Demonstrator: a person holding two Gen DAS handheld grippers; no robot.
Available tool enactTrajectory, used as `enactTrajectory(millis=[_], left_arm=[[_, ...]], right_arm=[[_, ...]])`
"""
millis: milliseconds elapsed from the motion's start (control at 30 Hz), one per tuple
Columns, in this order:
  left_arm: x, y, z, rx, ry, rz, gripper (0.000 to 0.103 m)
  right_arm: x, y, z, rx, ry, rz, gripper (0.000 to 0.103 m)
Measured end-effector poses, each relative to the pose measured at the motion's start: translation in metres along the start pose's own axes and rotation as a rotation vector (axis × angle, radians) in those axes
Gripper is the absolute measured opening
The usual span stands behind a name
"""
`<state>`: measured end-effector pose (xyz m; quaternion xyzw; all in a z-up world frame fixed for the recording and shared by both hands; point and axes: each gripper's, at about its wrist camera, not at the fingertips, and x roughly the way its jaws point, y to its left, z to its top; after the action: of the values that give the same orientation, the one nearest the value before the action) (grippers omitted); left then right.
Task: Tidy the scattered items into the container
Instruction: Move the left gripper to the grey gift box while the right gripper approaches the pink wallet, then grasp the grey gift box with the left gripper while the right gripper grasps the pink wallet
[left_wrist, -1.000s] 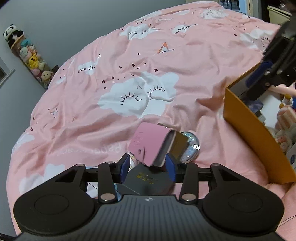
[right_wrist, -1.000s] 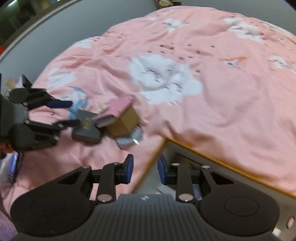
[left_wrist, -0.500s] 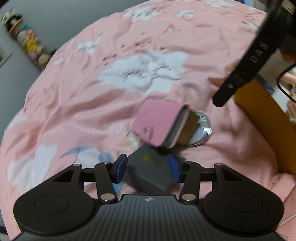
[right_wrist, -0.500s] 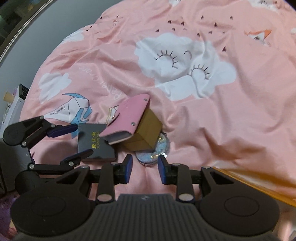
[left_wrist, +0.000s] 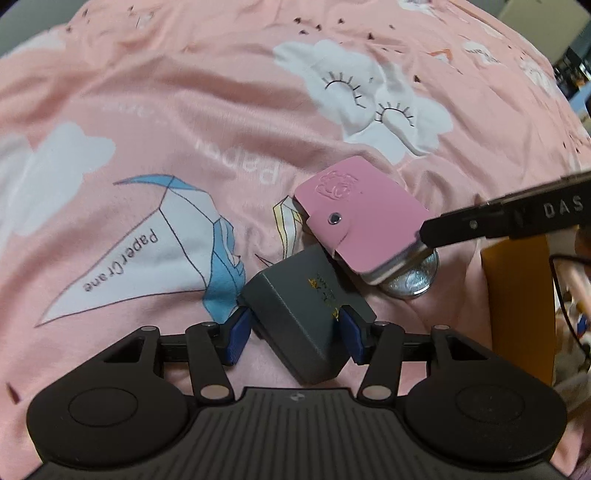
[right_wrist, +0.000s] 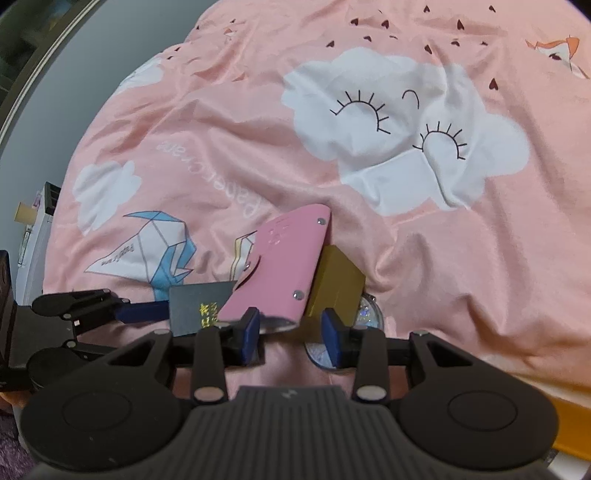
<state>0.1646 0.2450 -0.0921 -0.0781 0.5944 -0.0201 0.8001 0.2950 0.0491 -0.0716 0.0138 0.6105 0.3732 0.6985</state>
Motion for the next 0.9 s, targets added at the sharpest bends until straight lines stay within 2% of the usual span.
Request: enactTrajectory(millis=[100,300,433,600,800,900], left_arm=[[0.009,0.001,0.004,-0.021,0.018,0.000,0.068],[0.017,-0.002,0.009,-0.032,0.029,0.019,0.069],[0.006,-0.008,0.007,-0.009,0.003,0.024,0.055],[-0.005,-0.010,0.007,-0.026,-0.048,-0.003,0.049],[-0.007,-0.017,0.010,-0.043,-0.085,-0.016,0.049],[-0.009,-0.017,0.013,-0.069,-0.098,-0.044,0.049]], right_arm=[[0.005,-0.002,0.003,0.016,0.018,0.016,0.041],[0.013,0.000,0.005,0.035,0.041,0.044,0.041],[0.008,0.009,0.005,0.007,0.031,0.043,0.037],[0.011,0.010,0.011,0.012,0.023,0.031,0.039],[0.012,0.006,0.020,0.055,0.000,0.066,0.039],[0.015,0.004,0.025,0.086,-0.014,0.079,0.043]])
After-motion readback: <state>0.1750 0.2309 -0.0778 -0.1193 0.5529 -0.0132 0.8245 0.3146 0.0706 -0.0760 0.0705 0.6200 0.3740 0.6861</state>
